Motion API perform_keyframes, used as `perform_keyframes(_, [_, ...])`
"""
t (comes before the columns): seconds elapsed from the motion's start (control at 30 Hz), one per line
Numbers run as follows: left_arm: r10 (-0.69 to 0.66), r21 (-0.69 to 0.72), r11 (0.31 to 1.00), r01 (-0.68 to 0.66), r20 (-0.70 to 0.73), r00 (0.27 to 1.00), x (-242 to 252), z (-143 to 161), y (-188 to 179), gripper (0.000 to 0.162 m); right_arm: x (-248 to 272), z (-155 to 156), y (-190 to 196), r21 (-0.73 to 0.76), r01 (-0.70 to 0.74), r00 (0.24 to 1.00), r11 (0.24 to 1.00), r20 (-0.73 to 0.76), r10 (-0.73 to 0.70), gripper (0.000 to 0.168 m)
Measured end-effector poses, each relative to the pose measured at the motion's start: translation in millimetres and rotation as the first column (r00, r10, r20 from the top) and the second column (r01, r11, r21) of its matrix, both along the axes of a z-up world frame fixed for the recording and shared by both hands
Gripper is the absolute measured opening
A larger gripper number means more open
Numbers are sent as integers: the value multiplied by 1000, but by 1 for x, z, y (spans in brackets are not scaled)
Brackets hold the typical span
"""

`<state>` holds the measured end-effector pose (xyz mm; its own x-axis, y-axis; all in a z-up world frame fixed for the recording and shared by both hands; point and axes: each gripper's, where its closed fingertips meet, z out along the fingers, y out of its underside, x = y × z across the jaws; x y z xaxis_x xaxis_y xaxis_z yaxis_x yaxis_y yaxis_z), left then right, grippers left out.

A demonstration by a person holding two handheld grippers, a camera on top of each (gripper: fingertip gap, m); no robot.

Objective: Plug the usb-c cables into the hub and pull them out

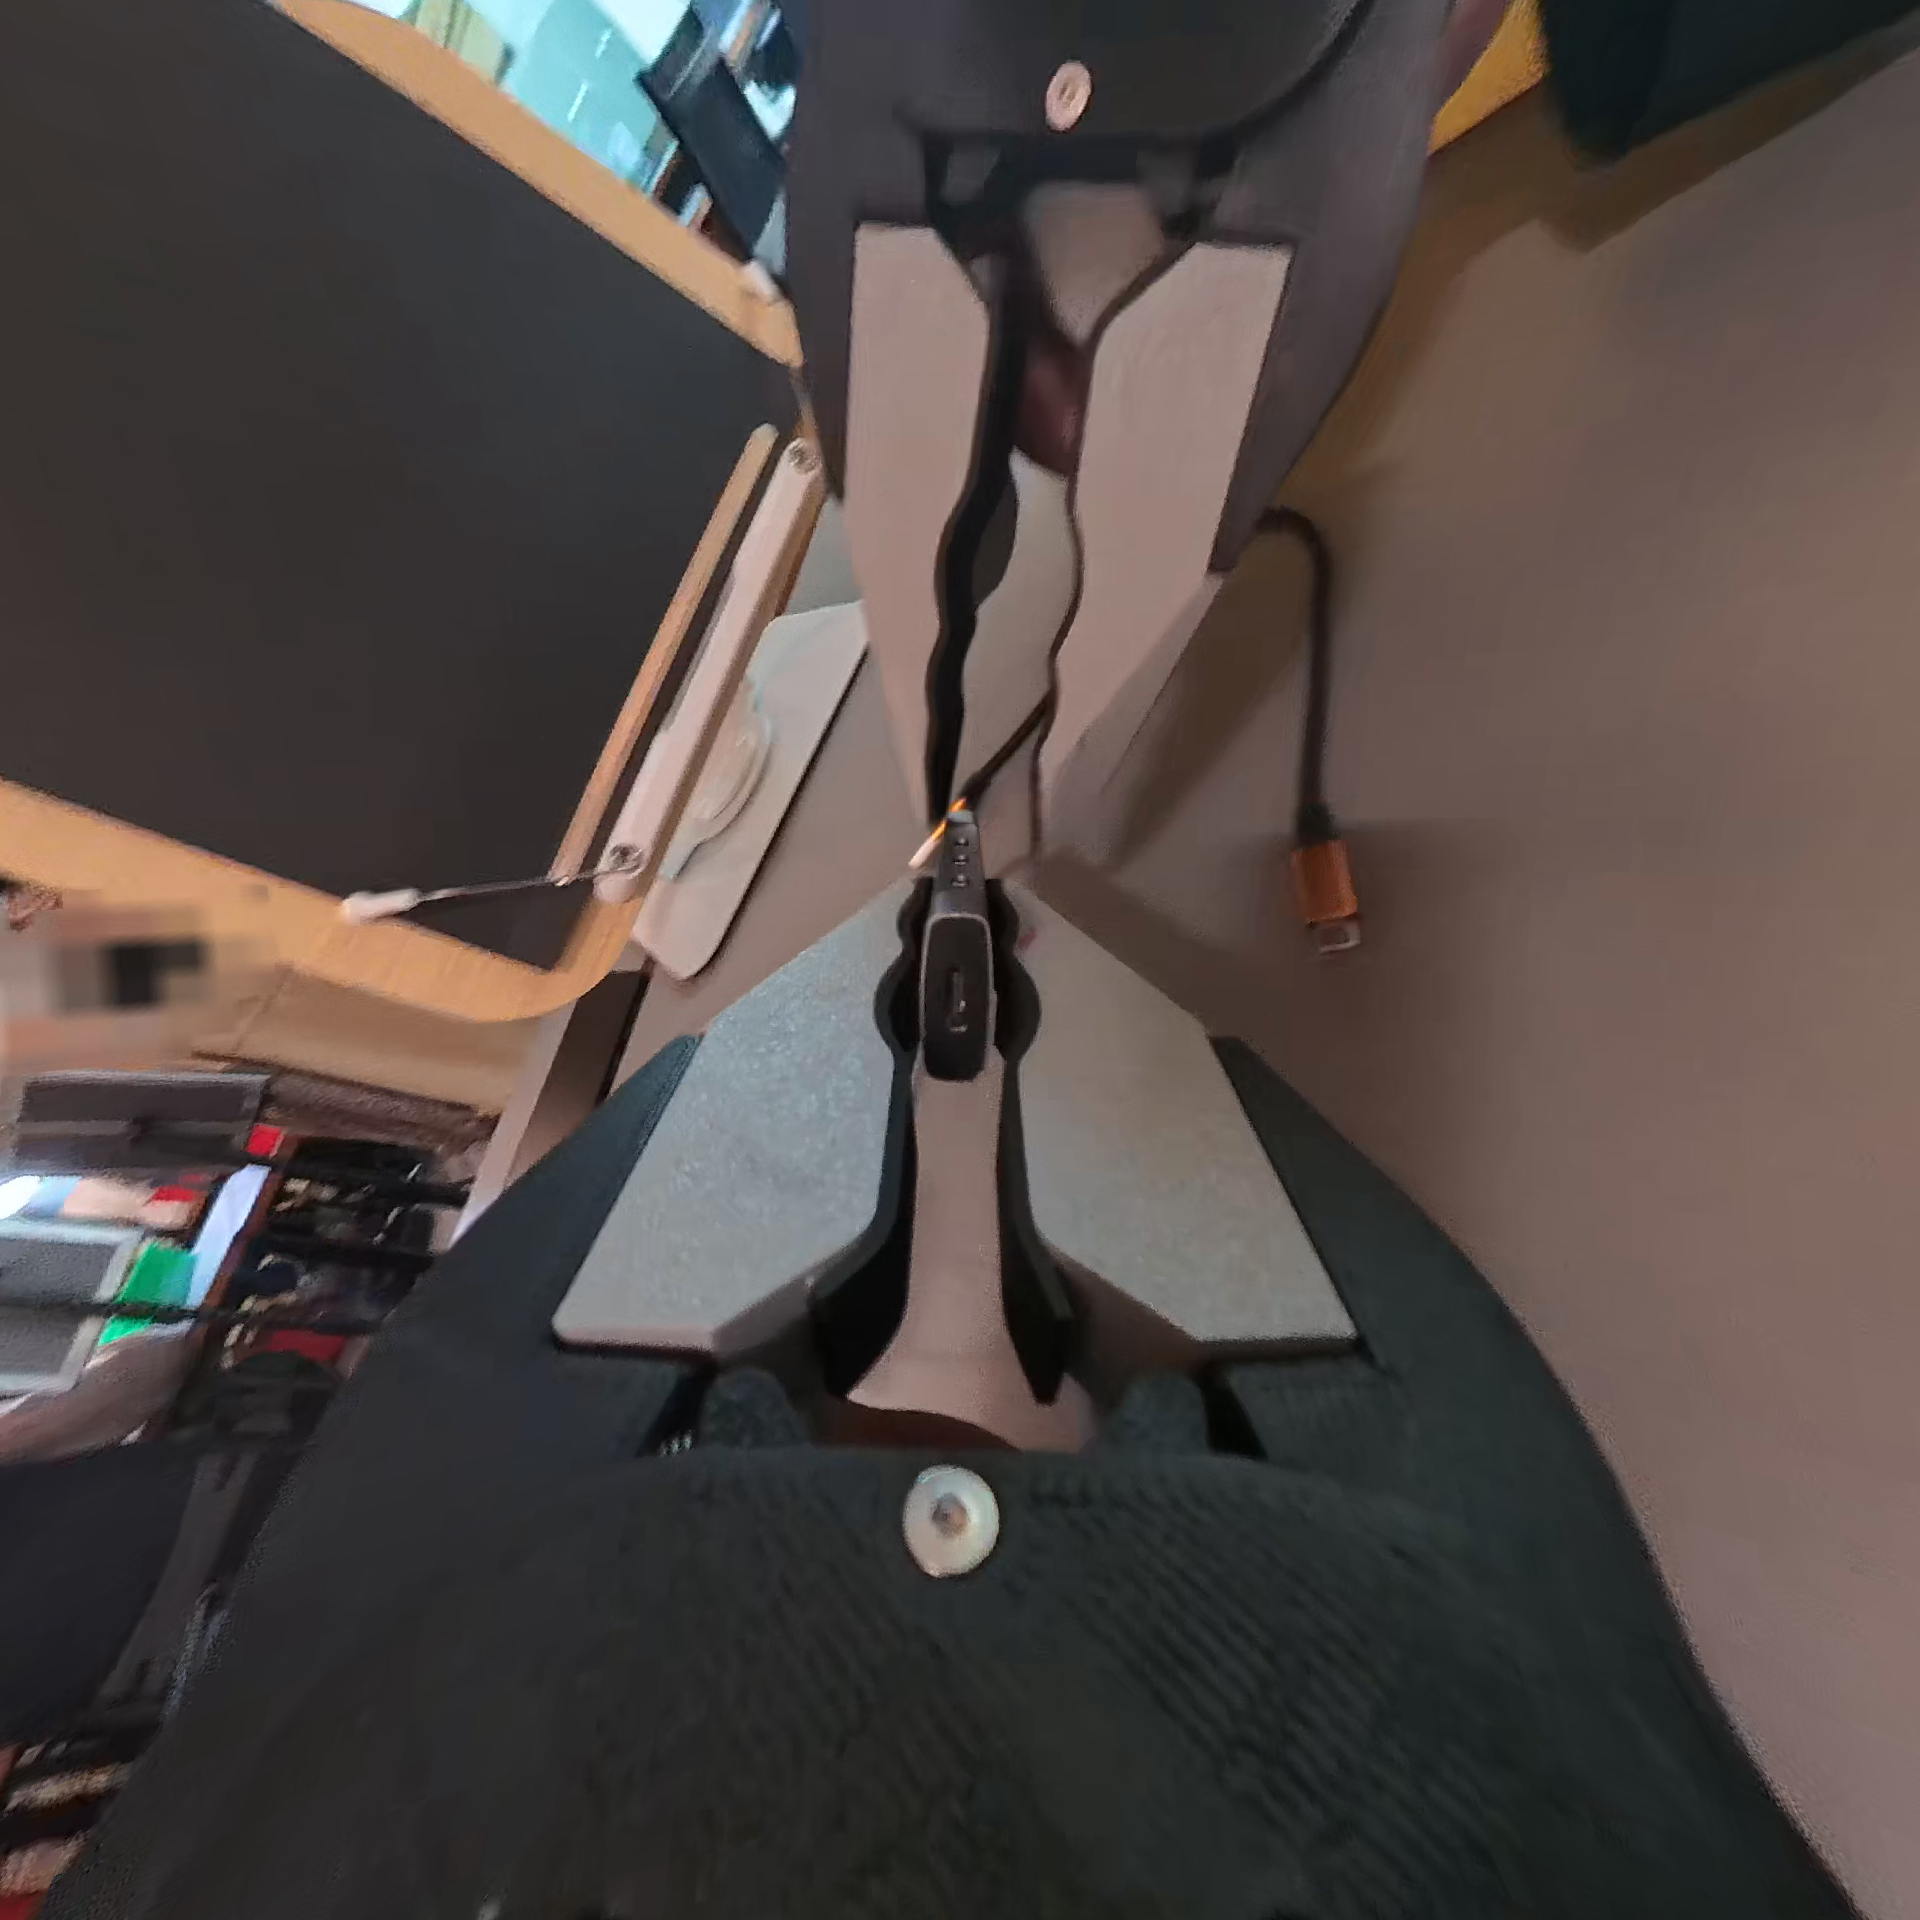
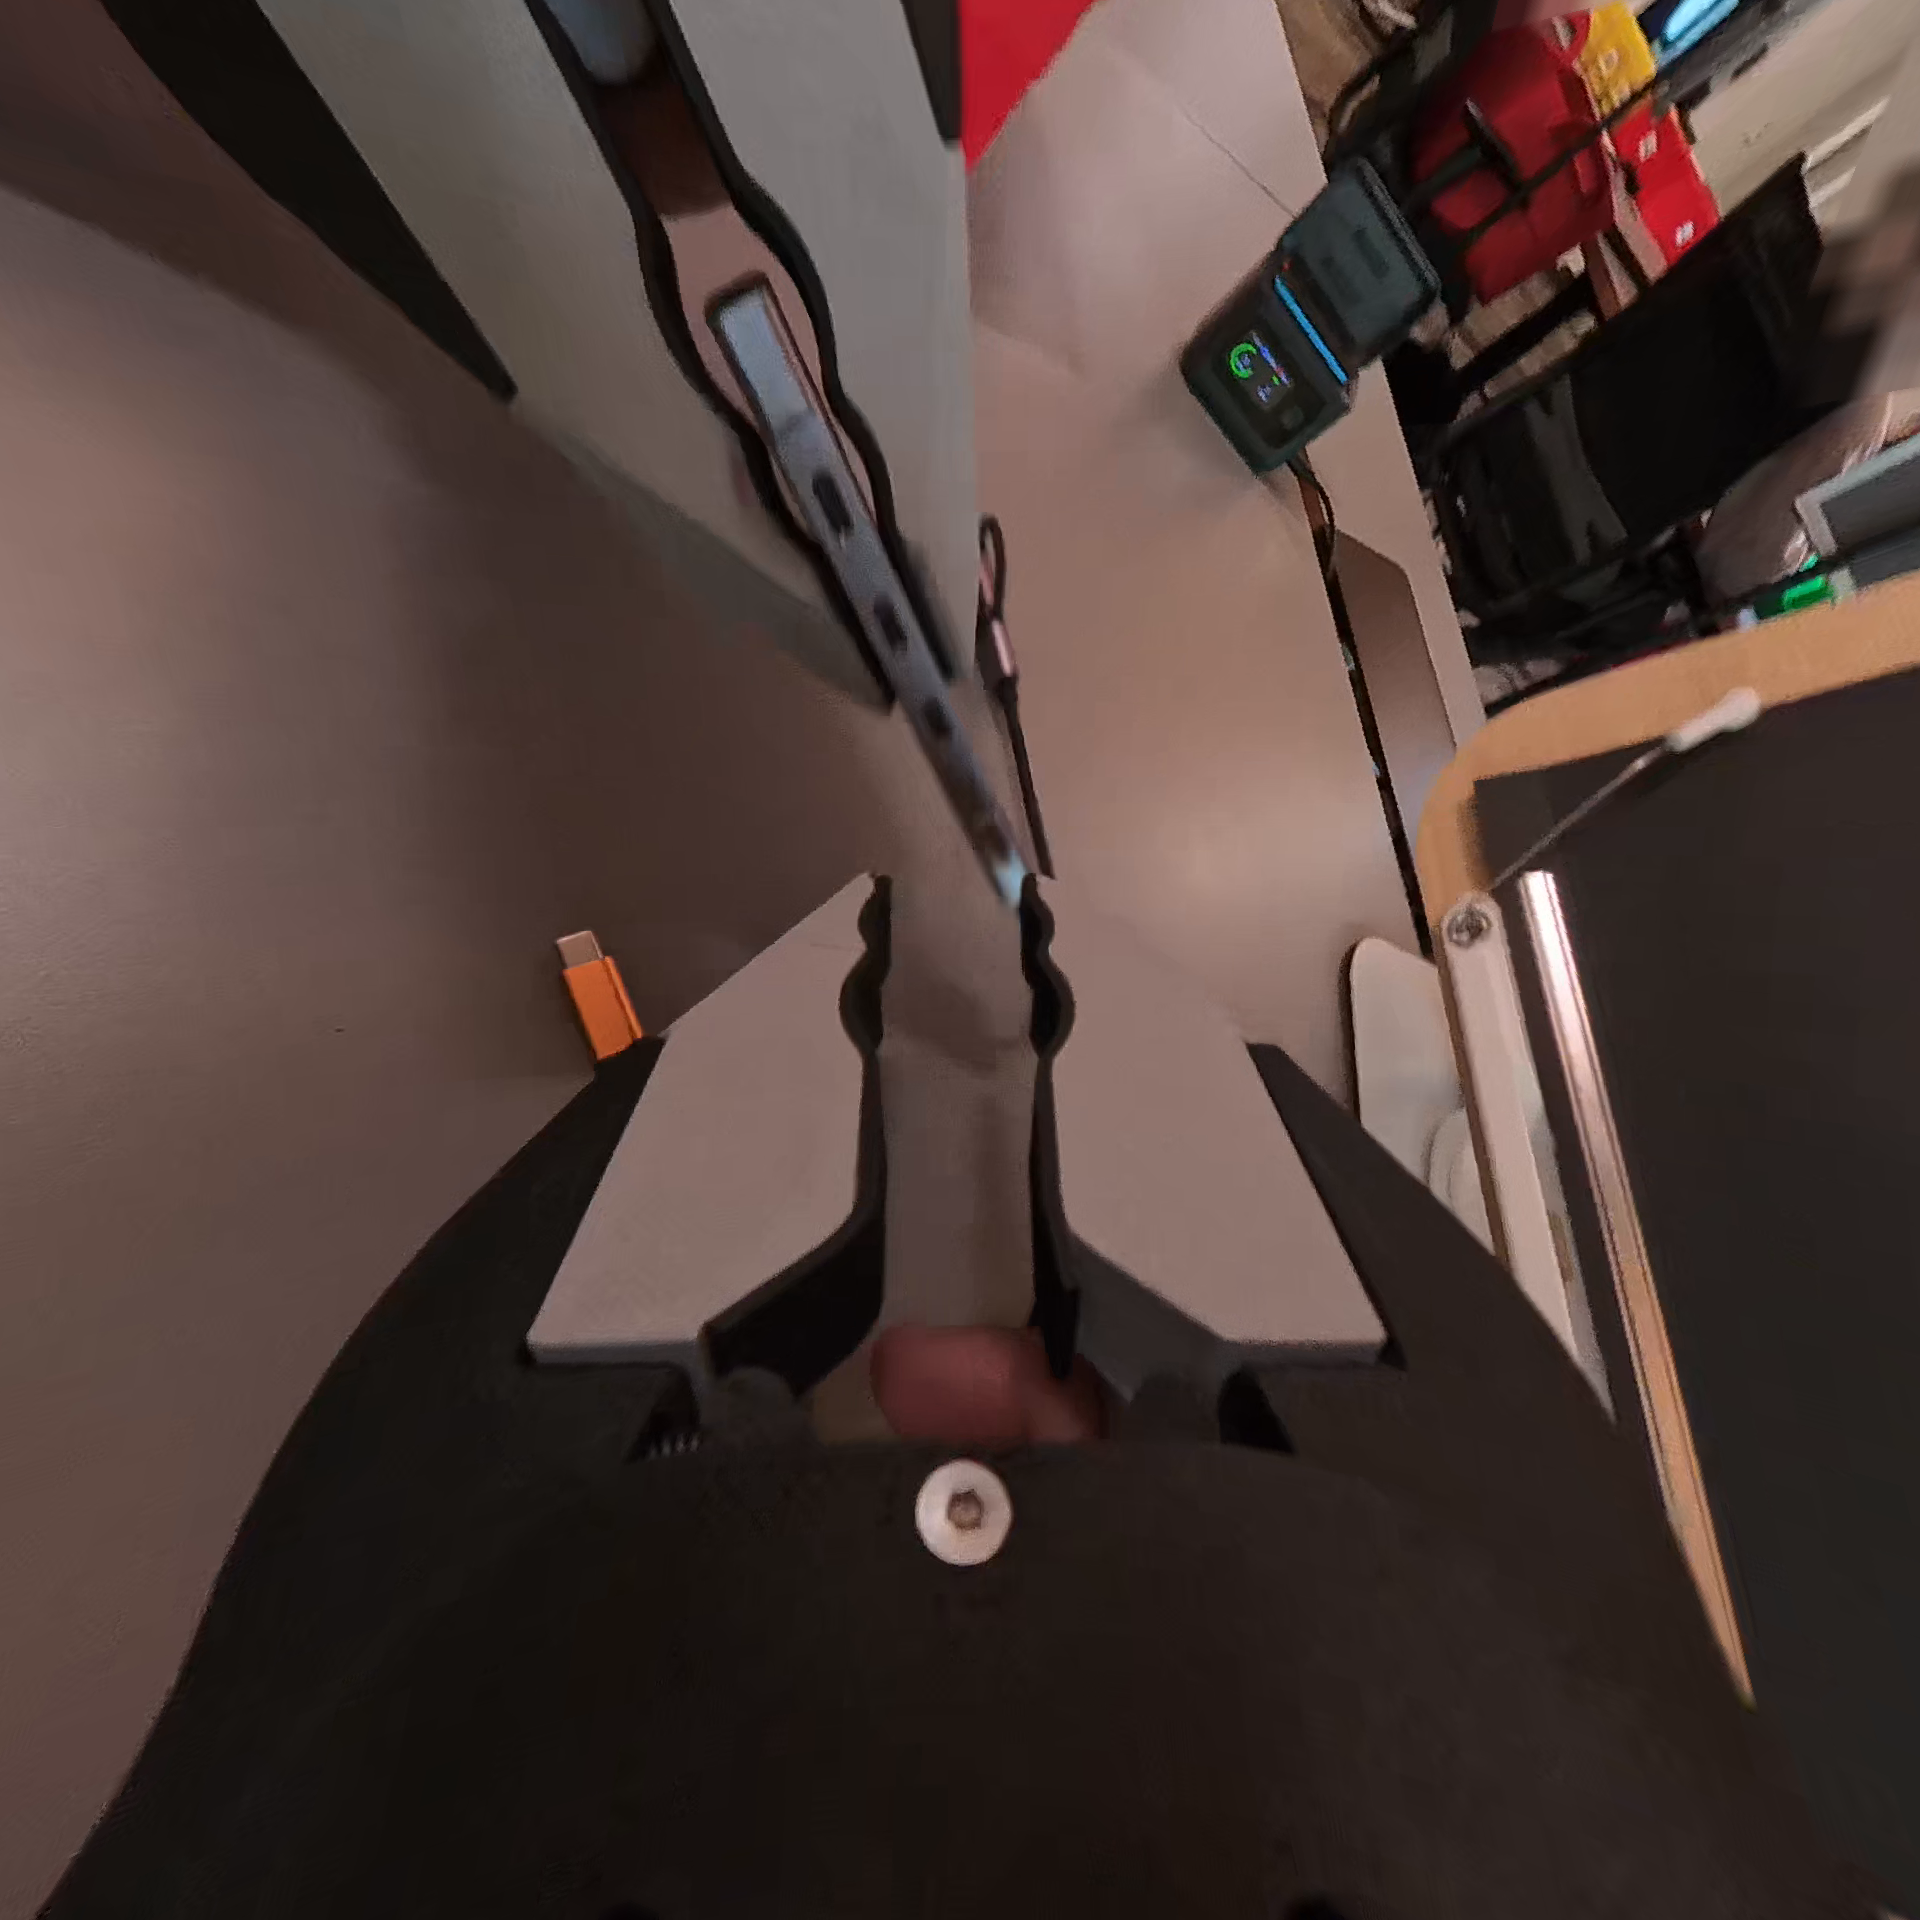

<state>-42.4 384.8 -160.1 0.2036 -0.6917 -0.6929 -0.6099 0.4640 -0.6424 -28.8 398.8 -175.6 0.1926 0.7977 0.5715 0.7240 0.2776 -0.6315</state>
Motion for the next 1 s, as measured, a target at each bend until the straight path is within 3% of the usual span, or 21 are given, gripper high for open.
perform_keyframes(0.1, [90, 39, 995, -92, 38, 995, -21, 11, 18, 8, 6, 0, -4, -97, -4, 1000, 995, -20, 2, 22])
perform_keyframes(0.23, [178, 137, 973, -186, 68, 982, -33, 21, 35, 8, 10, -22, -26, -243, -62, 995, 968, 64, 80, 19])
perform_keyframes(0.4, [169, 174, 968, -181, 82, 982, -29, 22, 35, 8, 16, -56, -41, -381, -60, 974, 923, 180, 137, 16])
perform_keyframes(0.53, [174, 172, 967, -187, 90, 981, -30, 21, 37, 8, 18, -67, -48, -461, -60, 971, 885, 180, 159, 12])
perform_keyframes(0.77, [165, 151, 974, -168, 35, 986, -24, 6, 38, 8, 8, -65, -38, -425, -68, 981, 903, 138, 139, 8])
perform_keyframes(1.0, [209, 260, 949, -178, -97, 973, -23, -10, 44, 8, 2, -11, -21, -464, -69, 992, 883, -130, 10, 7])
